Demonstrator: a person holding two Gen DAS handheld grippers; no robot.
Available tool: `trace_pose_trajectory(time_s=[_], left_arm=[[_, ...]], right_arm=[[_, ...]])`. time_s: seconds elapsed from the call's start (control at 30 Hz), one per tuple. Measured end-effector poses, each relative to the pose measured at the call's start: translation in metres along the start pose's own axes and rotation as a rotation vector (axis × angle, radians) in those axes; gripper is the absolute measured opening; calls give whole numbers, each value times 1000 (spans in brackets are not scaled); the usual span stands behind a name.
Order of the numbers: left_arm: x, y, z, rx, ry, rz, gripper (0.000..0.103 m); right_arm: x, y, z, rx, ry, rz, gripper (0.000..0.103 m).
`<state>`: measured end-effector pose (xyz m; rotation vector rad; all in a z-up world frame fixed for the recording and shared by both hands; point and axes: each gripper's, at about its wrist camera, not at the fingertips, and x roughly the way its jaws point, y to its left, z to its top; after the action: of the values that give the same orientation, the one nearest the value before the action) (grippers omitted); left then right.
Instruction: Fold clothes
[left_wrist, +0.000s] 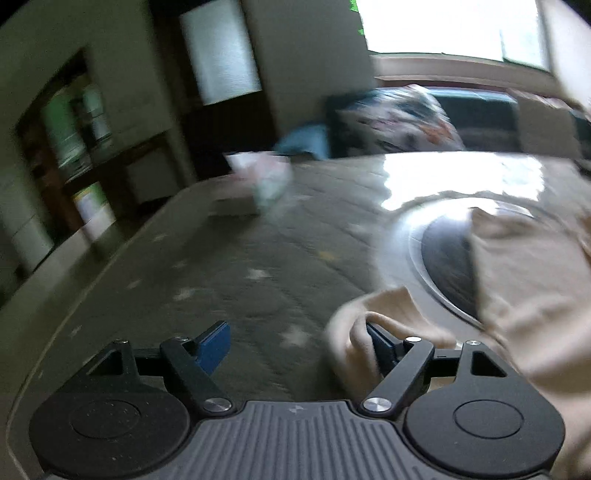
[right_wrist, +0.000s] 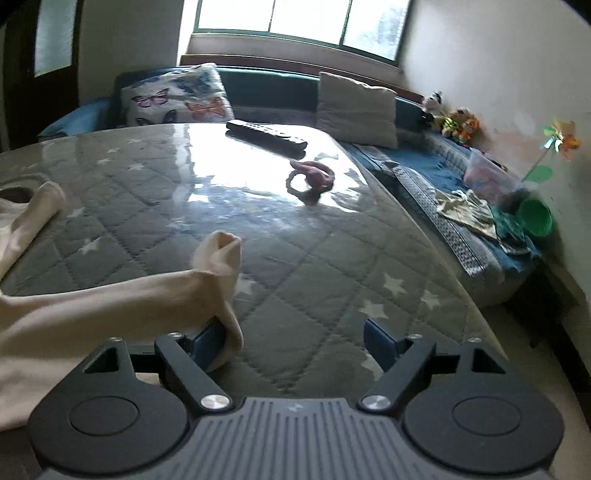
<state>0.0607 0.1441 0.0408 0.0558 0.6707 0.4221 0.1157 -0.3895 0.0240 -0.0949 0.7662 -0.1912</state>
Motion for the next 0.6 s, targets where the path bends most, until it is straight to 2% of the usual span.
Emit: trace_pose_trajectory(time_s=[0.13, 0.23, 0.33, 0.43, 0.6], left_arm=[[8, 35, -3, -118, 39, 99, 81], [12, 54, -11, -155, 68, 152, 81], [11, 68, -17, -192, 98, 175, 83], [7, 72, -20, -209, 104, 144, 89], [8, 54, -14, -158, 88, 90, 99]], right_arm=[[2, -10, -3, 42, 1, -22, 84], [3, -17, -6, 62, 3, -30, 86], [2, -14, -5, 58, -1, -23, 86], [-1, -9, -3, 49, -8, -13, 87], [-5, -1, 0, 34, -19, 5, 91]])
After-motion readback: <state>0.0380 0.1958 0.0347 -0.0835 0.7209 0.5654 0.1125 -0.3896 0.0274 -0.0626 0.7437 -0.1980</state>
